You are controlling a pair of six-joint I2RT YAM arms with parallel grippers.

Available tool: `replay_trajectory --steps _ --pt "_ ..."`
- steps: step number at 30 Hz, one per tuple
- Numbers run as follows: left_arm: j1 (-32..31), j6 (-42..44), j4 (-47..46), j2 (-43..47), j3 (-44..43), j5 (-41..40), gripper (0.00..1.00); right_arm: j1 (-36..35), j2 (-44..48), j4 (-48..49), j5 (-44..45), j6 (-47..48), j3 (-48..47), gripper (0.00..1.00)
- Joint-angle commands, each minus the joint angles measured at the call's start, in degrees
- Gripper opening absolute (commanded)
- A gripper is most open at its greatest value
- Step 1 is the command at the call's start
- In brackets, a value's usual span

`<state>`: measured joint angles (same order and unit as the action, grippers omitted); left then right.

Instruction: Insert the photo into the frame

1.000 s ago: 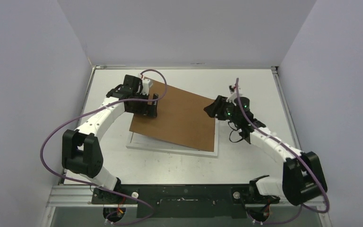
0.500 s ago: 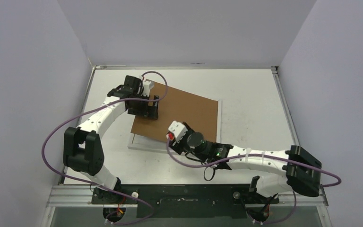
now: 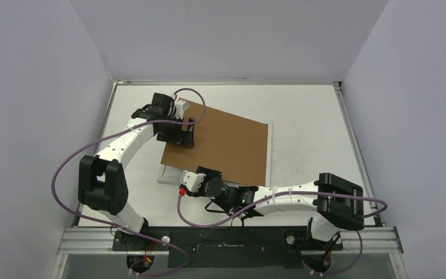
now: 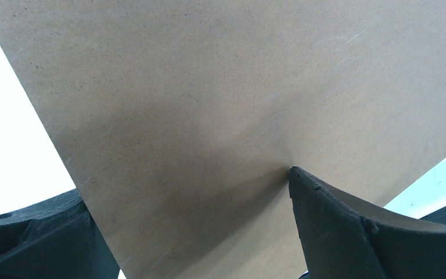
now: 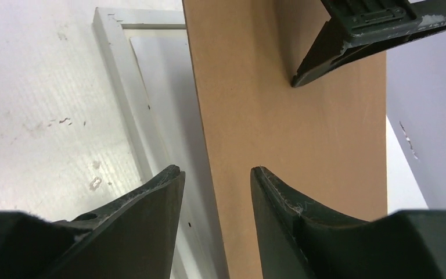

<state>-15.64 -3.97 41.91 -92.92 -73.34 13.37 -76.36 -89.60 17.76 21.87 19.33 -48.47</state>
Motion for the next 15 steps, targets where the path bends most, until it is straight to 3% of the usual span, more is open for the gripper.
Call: replay_trajectory --steps 1,11,15 --pt "0.0 2.0 1.1 -0.3 -1.7 0.4 0.96 -1.3 -3.1 6.0 4.9 4.5 -2.9 0.45" --pt "0.1 1.9 1.8 -0.9 -2.7 0.5 0.96 -3.1 -7.4 9.5 6.3 7.7 -4.7 0.43" --pt "0.0 1.8 1.7 -0.9 -2.5 0.8 0.96 -3.4 -9.7 13.9 10.2 11.0 -5.1 0.37"
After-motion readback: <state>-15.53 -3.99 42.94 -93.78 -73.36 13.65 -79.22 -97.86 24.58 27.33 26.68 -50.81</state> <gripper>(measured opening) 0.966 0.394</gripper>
